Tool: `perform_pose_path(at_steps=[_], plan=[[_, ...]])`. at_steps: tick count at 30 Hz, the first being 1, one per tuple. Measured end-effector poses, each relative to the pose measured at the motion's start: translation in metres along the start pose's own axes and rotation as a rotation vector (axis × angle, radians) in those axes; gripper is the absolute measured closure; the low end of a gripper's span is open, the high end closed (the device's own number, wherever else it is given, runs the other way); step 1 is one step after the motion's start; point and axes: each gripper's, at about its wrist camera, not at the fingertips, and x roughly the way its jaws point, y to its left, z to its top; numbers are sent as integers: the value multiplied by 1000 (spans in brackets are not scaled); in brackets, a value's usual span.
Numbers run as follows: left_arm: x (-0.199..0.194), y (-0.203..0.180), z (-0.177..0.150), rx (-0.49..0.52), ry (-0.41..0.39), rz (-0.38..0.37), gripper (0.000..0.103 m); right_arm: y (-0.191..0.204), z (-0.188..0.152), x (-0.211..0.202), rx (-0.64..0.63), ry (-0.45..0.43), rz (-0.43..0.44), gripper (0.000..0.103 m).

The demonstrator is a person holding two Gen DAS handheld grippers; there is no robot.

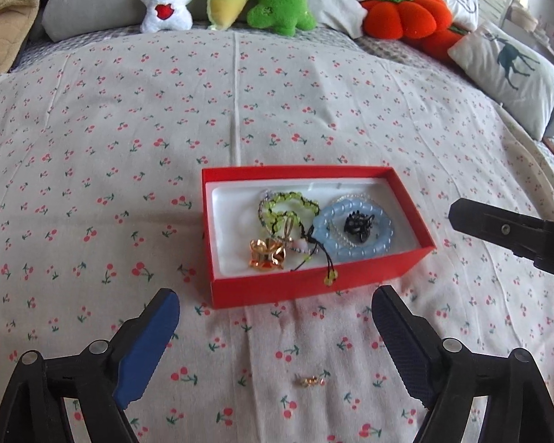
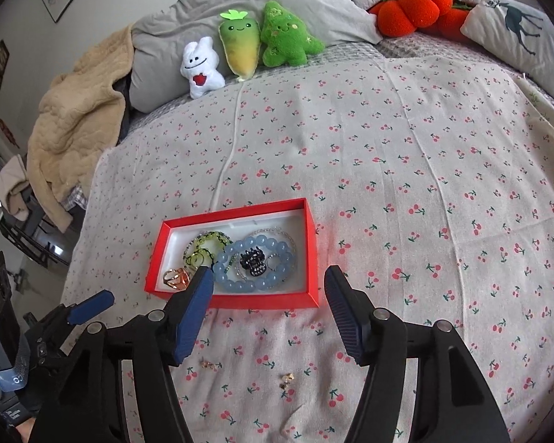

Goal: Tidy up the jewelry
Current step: 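Move both open grippers toward the small gold earrings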

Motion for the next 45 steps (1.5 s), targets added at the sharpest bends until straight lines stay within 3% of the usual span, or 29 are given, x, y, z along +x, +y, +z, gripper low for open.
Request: perform_pose_path(at_steps=[13, 20, 26, 36, 38, 40, 45], plan=[[-7, 21, -34, -83, 155, 8, 12, -3, -35, -12, 24, 135, -98, 32], [-8, 25, -45, -106, 194, -13, 12, -5, -49, -10, 51, 194, -127, 32], [3, 27, -53, -158, 256, -55, 12, -10, -59, 4, 79, 258, -147, 32], [21, 31, -59, -192, 314, -34, 13, -15, -69, 37, 110, 343, -131, 32], [22, 30, -58, -189, 313, -31, 13, -14, -72, 46, 122, 368, -112, 34], [23, 30, -58, -191, 308, -28, 13, -12, -74, 54, 123, 379, -117, 51], [23, 30, -57, -198, 300, -25, 13, -6, -75, 63, 106, 374, -145, 66]])
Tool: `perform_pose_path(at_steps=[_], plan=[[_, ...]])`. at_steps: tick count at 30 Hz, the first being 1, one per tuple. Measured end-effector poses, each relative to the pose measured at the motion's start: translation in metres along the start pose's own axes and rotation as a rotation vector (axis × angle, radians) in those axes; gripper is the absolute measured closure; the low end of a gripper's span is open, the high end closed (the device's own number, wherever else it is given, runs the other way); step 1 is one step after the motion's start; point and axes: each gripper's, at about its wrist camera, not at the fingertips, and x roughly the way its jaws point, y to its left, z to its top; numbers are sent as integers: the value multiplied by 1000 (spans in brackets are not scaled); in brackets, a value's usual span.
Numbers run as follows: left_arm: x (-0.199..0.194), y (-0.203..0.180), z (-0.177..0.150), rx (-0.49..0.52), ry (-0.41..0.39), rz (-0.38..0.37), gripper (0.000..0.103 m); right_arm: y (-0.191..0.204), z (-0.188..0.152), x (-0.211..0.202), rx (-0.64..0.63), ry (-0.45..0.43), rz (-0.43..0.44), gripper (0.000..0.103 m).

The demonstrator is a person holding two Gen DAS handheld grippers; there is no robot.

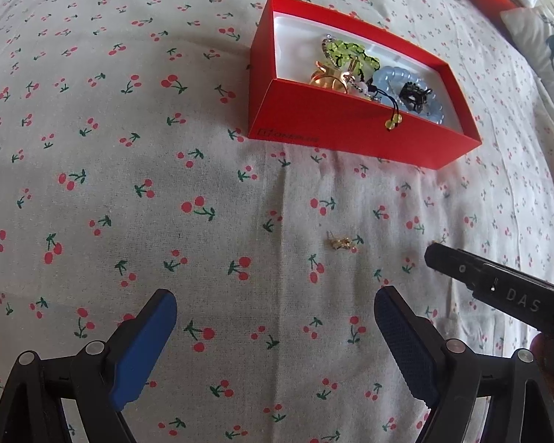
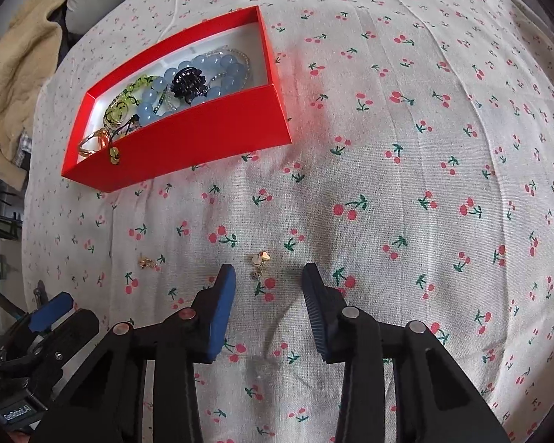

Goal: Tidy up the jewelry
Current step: 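Grasp a small gold earring with the right gripper while the left gripper grasps the other earring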

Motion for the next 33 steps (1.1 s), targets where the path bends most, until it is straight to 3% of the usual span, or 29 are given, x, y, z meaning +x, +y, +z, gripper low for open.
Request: perform_pose_path(at_steps=[5, 9, 15, 17, 22, 27, 33], plan=[[0, 2, 1, -4, -3, 4, 13, 3, 2, 3, -2, -20, -1, 76], [1, 3, -1, -4, -2, 1, 14, 6, 5, 7, -22, -32, -31, 92], [2, -1, -2, -5, 0, -14, 20, 4, 8, 6, -16, -41, -11, 92], [4, -3, -1, -9, 1, -26, 24, 0, 8, 2, -12, -47, -3, 92], [12, -15, 3, -16, 16, -67, 48, -11, 5, -9, -8, -65, 16, 92], [22, -32, 8, -15, 15, -89, 62, -21, 3, -18, -4, -77, 26, 92], [37, -42, 12, -23, 15, -34, 73, -31, 2, -22, -3, -77, 33, 92]])
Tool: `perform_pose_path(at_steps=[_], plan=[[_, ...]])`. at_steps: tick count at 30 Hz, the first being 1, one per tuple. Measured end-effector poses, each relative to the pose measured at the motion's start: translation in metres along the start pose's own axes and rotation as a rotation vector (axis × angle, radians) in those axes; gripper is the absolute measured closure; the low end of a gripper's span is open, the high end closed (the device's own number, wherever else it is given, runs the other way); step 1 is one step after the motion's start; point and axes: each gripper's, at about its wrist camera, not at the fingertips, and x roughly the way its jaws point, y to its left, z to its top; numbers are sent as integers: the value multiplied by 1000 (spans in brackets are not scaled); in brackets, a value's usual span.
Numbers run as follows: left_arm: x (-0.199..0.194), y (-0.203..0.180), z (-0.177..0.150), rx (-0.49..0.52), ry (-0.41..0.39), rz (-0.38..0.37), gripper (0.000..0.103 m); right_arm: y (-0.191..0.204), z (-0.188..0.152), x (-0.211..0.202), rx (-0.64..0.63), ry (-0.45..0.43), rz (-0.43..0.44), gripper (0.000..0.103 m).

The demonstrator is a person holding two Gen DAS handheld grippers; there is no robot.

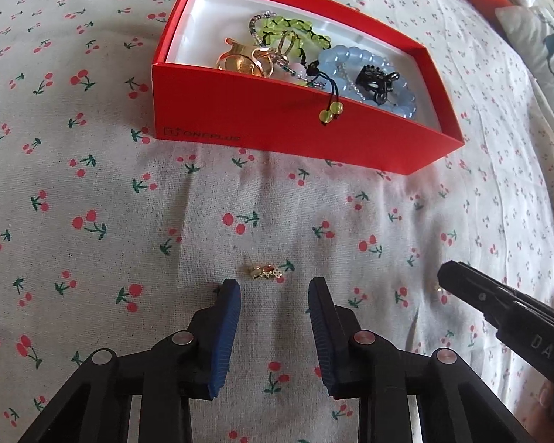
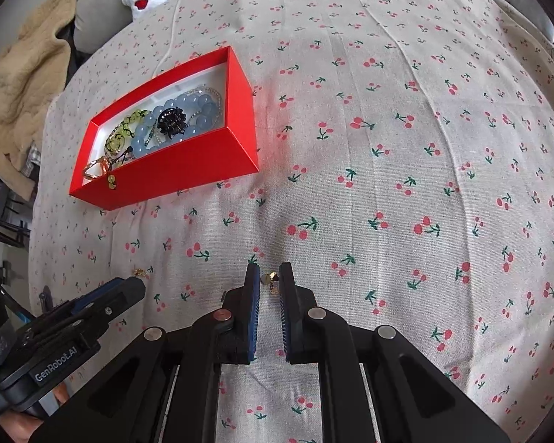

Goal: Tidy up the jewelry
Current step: 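Grasp a small gold earring with the right gripper while the left gripper grasps the other earring, then lower both earrings into the red box and open both grippers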

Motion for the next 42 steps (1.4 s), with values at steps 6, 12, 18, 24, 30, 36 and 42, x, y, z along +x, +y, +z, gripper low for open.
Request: perform_pose_path(at_steps=[6, 12, 18, 24, 30, 36, 42], plan=[[9, -4, 4, -5, -19, 54, 82, -7, 1, -1, 3, 2, 2, 92], [14, -8, 7, 4, -38, 112, 96, -11, 4, -2, 1, 5, 7, 92], [12, -8, 7, 9, -43, 106, 96, -10, 6, -4, 0, 1, 10, 92], [1, 1, 3, 3, -52, 86, 96, -9, 6, -9, -2, -10, 23, 92], [-13, 4, 2, 7, -74, 66, 96, -5, 4, -15, -8, -19, 44, 92], [-37, 7, 3, 15, -112, 24, 96, 1, 5, -27, -13, -53, 80, 92], [-61, 11, 9, 36, -174, -6, 96, 12, 8, -41, -22, -101, 119, 92]])
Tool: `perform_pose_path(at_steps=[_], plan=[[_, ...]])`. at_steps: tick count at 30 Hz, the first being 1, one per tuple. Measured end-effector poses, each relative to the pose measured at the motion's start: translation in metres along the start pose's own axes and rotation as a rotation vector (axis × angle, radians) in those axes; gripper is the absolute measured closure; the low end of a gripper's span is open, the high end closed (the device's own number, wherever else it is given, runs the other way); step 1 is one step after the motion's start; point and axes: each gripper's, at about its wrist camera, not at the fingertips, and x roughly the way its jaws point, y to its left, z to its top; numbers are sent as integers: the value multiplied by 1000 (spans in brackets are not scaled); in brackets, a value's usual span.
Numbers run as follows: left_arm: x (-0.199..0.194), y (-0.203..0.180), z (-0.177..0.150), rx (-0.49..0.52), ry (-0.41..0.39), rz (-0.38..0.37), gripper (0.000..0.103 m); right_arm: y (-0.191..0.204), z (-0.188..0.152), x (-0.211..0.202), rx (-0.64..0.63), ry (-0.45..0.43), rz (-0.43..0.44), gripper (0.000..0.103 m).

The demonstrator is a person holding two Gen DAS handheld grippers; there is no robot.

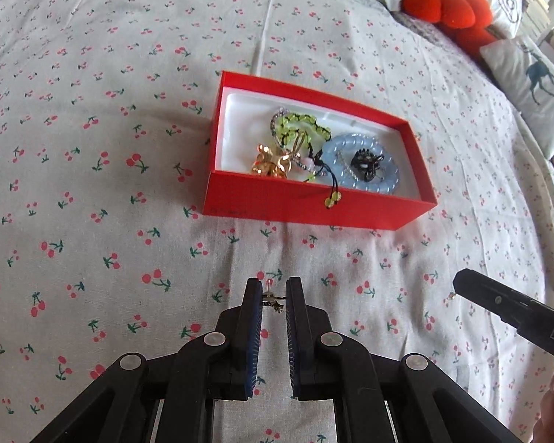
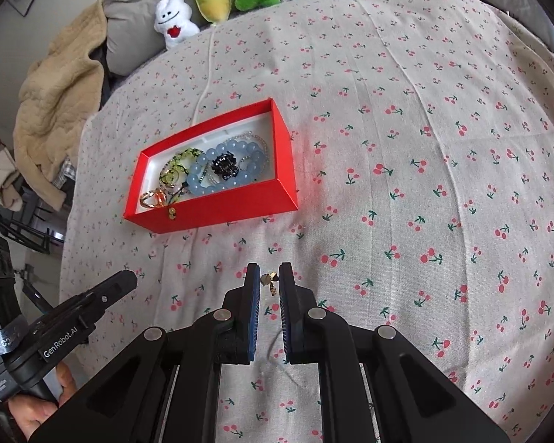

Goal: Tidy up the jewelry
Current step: 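Lower both earrings into the red box and open both grippers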

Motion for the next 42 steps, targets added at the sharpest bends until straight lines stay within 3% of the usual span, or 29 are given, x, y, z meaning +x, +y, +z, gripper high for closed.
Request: perform_pose_path(at_steps=[9, 15, 22, 30, 39, 41, 42], plan=[[-8, 3, 22, -5, -72, -39, 96, 23, 15, -7, -36, -73, 30, 92], [-4, -3, 38, 30, -156, 15, 96, 33, 28, 2, -54, -93, 34, 92], [11, -7, 53, 53, -191, 40, 96, 35, 45, 19, -31, -104, 43, 92], [32, -1, 70, 44, -198, 76, 96, 22, 67, 41, 26, -128, 55, 92], [49, 6, 80, 5, -181, 61, 95, 20, 78, 63, 4, -121, 15, 91], [50, 5, 80, 1, -175, 49, 90, 20, 79, 64, -3, -125, 1, 91], [50, 5, 80, 1, -174, 46, 82, 20, 79, 63, -9, -127, 0, 91]])
